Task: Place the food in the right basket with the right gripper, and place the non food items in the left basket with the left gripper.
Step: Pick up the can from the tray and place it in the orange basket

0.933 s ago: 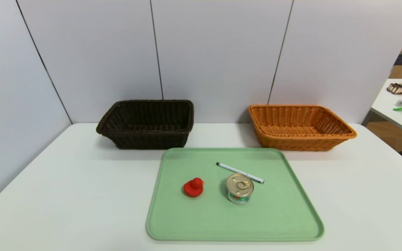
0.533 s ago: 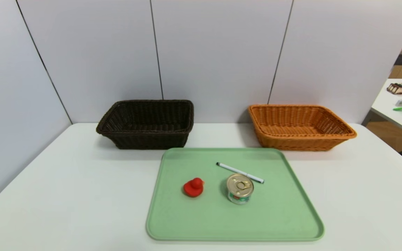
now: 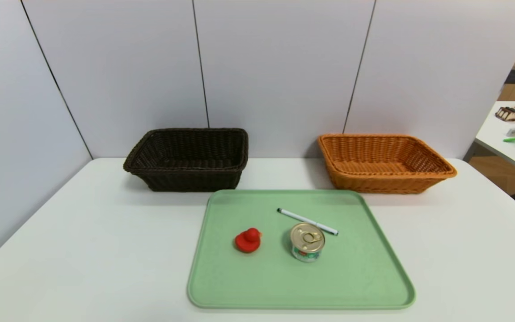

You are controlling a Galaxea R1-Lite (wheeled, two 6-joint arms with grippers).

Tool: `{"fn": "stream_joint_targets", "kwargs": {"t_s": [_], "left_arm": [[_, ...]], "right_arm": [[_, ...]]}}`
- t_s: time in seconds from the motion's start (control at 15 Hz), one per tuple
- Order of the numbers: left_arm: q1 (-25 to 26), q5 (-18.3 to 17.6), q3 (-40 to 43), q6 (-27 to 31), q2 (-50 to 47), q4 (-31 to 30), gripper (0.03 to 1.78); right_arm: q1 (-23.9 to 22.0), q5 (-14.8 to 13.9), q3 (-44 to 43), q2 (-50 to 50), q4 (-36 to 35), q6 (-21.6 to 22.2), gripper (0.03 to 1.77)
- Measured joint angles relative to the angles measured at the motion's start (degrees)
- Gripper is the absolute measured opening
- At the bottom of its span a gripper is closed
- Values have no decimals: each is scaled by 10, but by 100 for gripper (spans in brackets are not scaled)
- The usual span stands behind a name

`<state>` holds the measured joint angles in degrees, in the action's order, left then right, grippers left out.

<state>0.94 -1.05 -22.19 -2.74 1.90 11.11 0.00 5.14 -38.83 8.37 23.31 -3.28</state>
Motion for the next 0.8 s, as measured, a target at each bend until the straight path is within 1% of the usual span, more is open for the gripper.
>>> {"fn": "stream_joint_targets", "kwargs": {"t_s": [0.2,0.33,0.53,0.67,0.73,0.8], "left_arm": [[1,-11,-94,1,70,18,169],[1,-13,-152,1,130,20,169],[1,-14,-219,5,220,21,169],[1,-16,-247,9,276,28,169],[1,-24,-255,10,299,37,169],[0,-40,-260,10,316,54,169]], "right_arm": [[2,12,-134,102,19,-7,170],[3,33,-218,172,41,-15,170],[3,90,-301,258,115,-29,170],[4,128,-319,304,141,-41,170],[4,147,-323,322,143,-45,170],[7,166,-324,340,149,-48,170]]}}
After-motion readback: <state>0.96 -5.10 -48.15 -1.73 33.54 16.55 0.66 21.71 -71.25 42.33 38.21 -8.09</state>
